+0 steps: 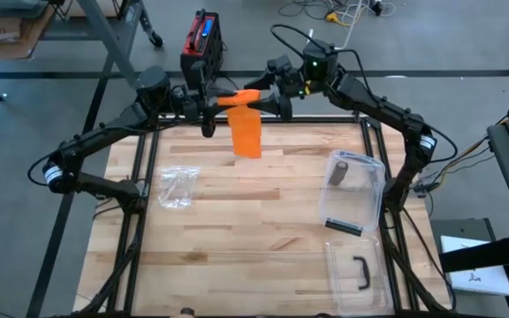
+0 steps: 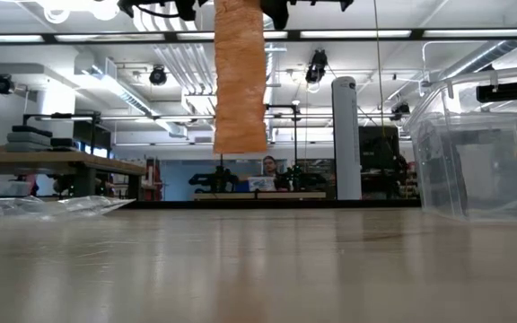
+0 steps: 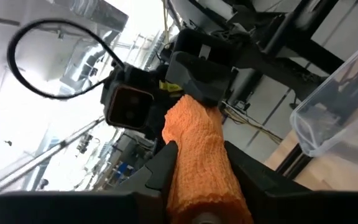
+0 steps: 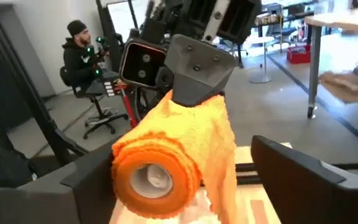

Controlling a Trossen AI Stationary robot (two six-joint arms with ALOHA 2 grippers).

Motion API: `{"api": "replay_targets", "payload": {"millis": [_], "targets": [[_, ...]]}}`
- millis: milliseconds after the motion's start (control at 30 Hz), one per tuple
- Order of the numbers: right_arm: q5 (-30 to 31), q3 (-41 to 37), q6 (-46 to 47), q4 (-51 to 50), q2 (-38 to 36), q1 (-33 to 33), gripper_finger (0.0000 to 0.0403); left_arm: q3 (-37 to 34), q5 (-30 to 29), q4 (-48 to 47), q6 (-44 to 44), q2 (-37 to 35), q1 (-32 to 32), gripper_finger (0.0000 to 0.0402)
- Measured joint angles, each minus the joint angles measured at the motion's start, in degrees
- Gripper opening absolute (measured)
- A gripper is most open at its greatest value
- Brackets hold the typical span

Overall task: Roll bandage
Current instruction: Roll the orange bandage

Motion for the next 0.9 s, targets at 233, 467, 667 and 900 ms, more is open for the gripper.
{"api": "replay_targets", "payload": {"millis": [233, 467, 667, 900], "targets": [[1.72, 0.00, 2.87, 0.51, 0.15, 1.19, 0.0324, 0.00, 0.00, 0.57, 1.17, 1.17, -0.07, 0.0101], [1.92, 0.00, 3.89, 0.15, 0.69, 1.27, 0.0280, 0.00, -0.88, 1.76, 1.24, 1.69, -0.07, 0.0092], [1.83, 0.00, 3.92, 0.31, 0.70, 1.29, 0.0238, 0.00, -1.02, 1.98, 0.85, 1.71, -0.04, 0.0102], [3.64, 0.00, 2.30, 0.61, 0.70, 1.31, 0.0183, 0.00, -1.25, 2.21, -5.52, 1.69, 0.03, 0.0112]]}}
